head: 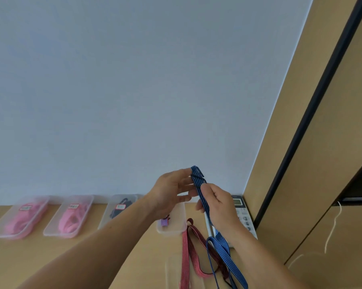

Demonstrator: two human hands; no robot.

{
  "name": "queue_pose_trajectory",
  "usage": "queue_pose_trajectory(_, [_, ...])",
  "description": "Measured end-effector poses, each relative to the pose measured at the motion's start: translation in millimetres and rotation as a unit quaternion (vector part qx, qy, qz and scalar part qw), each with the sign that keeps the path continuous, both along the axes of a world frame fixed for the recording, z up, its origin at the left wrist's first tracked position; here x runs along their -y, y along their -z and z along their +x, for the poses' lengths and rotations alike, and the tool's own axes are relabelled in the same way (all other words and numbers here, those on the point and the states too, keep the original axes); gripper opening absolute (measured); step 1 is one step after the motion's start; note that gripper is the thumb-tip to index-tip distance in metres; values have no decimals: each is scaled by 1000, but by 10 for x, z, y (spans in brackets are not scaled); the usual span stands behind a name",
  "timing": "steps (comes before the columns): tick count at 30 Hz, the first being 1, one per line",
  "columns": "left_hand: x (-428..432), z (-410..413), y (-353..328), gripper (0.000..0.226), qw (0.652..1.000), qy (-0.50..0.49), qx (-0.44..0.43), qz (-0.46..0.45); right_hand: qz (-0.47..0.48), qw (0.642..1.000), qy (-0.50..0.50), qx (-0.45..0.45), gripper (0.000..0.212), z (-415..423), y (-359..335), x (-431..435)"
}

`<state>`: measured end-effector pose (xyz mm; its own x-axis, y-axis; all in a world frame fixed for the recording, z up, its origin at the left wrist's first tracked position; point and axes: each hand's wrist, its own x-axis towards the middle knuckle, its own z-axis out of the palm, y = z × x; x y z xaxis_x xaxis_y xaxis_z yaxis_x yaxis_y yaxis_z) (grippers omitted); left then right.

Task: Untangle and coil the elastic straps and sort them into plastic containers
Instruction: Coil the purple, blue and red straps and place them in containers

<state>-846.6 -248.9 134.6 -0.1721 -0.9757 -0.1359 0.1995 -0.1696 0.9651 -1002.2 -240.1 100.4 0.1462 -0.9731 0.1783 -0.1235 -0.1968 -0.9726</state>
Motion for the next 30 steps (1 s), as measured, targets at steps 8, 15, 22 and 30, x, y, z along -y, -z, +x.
queue_pose_trajectory(8, [61, -84, 92, 21, 999, -8, -7, -41, 61, 997, -29, 35, 31, -57, 15, -48])
queue_pose_trajectory(15, [86, -40, 84, 16, 955, -17, 211, -207, 142, 989, 38, -8, 42, -71, -57, -29])
queue_pose_trajectory(22, [34, -49, 260, 18, 775, -115, 448, -430, 174, 982, 26, 63, 44, -15, -153, -53])
queue_pose_trajectory(30, [39, -6, 292, 22, 603, -63, 543, -581, 133, 986, -9, 96, 59, 0, -127, -57])
